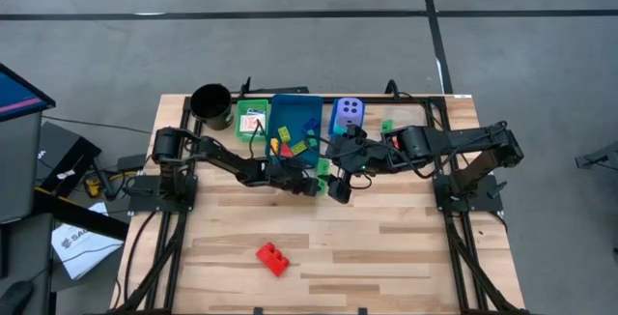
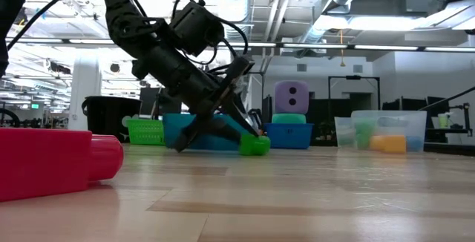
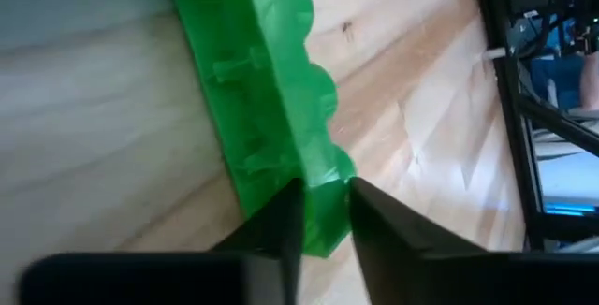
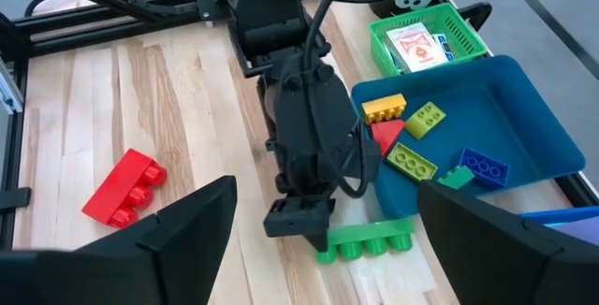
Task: Pick & Place Toys
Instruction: Put the large green game piece into the transparent bin
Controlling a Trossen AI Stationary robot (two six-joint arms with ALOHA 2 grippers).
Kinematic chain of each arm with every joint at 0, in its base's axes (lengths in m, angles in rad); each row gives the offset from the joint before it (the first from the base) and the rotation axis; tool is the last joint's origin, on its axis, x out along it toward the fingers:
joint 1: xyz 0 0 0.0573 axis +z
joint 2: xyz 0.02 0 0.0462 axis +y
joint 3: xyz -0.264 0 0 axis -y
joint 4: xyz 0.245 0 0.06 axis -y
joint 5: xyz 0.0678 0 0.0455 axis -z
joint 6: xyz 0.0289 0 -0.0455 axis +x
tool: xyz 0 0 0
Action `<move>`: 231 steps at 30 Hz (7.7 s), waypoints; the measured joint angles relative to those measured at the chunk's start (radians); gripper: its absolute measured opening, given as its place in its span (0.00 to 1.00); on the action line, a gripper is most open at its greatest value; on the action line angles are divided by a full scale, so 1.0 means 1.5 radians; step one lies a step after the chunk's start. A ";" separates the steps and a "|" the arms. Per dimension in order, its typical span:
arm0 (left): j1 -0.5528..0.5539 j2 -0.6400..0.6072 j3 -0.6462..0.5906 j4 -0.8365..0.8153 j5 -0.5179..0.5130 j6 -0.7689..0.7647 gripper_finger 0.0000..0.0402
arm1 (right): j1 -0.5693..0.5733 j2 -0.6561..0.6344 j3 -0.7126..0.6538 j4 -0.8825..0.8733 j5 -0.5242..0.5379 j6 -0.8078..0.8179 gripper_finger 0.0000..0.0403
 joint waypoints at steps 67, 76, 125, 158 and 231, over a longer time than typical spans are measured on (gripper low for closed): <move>0.018 -0.558 -0.002 -0.152 0.536 0.036 0.01 | 0.012 0.001 0.000 0.171 -0.068 -0.356 0.82; 0.018 -0.538 -0.001 -0.120 0.550 0.017 0.01 | 0.012 0.001 0.000 0.191 -0.068 -0.355 0.82; -0.003 -0.480 -0.001 0.090 0.618 -0.066 0.01 | -0.009 0.001 0.000 0.284 -0.245 -0.209 0.82; 0.003 -0.480 0.000 0.086 0.616 -0.065 0.03 | -0.021 0.048 0.000 0.357 -0.350 -0.157 0.42; 0.258 -0.480 -0.001 -0.095 0.456 0.040 0.54 | -0.222 -0.462 -0.476 -0.222 0.239 0.404 0.45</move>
